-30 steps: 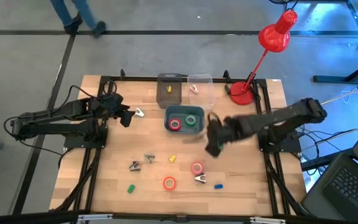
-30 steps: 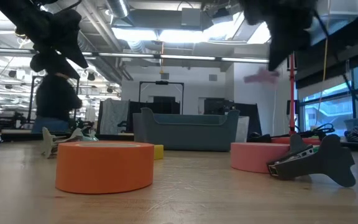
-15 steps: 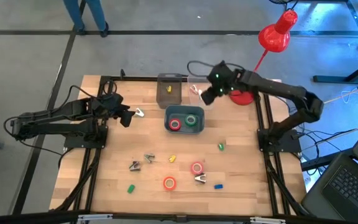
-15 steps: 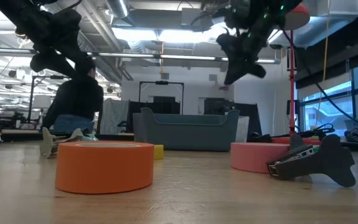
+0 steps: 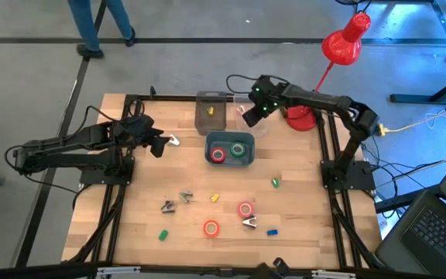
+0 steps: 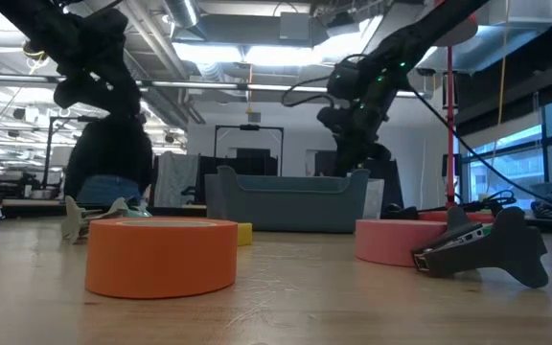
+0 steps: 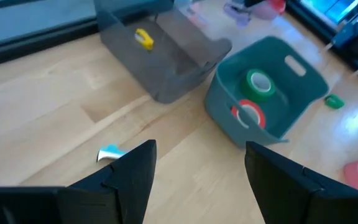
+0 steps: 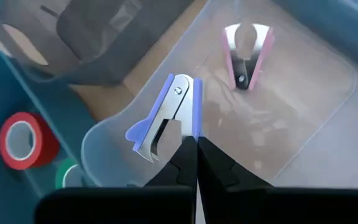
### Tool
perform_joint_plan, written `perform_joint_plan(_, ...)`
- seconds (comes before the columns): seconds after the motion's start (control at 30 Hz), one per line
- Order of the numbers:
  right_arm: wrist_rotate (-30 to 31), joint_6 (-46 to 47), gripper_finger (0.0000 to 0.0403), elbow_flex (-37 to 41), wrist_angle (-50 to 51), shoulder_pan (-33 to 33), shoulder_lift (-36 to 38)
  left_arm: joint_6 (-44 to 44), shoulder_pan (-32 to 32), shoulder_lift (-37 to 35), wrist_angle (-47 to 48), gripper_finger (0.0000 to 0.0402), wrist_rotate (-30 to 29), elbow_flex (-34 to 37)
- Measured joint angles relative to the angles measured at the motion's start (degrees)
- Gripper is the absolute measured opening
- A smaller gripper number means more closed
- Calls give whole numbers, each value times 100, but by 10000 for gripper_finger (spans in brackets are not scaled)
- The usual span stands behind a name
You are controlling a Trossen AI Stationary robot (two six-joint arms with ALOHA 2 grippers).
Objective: Pick and place Stapler, Stapler remover, tape
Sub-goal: Put the purple staple remover into the white bin
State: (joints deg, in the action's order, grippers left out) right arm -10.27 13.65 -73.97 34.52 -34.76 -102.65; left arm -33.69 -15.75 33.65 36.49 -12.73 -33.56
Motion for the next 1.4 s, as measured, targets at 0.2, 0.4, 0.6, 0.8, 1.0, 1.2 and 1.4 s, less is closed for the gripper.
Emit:
perform_joint_plan(0.2, 150, -517, 0, -908, 735, 0, -646, -6, 0, -1, -328, 235, -20, 0)
perform_joint_plan(0.4, 136, -671, 0, -1376, 1193, 9, -1176, -4, 0, -2, -343, 235, -15, 0)
perform_joint_plan(0.6, 82, -668, 0, -1379, 1254, 11, -1327, 228, 0, 0, -339, 235, -13, 0)
perform_joint_plan(0.8, 104, -665, 0, -1382, 1284, 22, -1468, 296, 0, 0, -335, 235, -11, 0)
perform_joint_plan(1.0, 194, -691, 0, -1382, 1289, 88, -1618, 377, 0, 0, -332, 235, -7, 0)
perform_joint_plan(1.2, 145, -665, 20, -1382, 1276, 96, -1636, 448, 0, 0, -332, 235, 6, 0)
perform_joint_plan(1.4, 145, -666, 82, -1382, 1233, 94, -1513, 450, 0, -2, -332, 235, 6, 0)
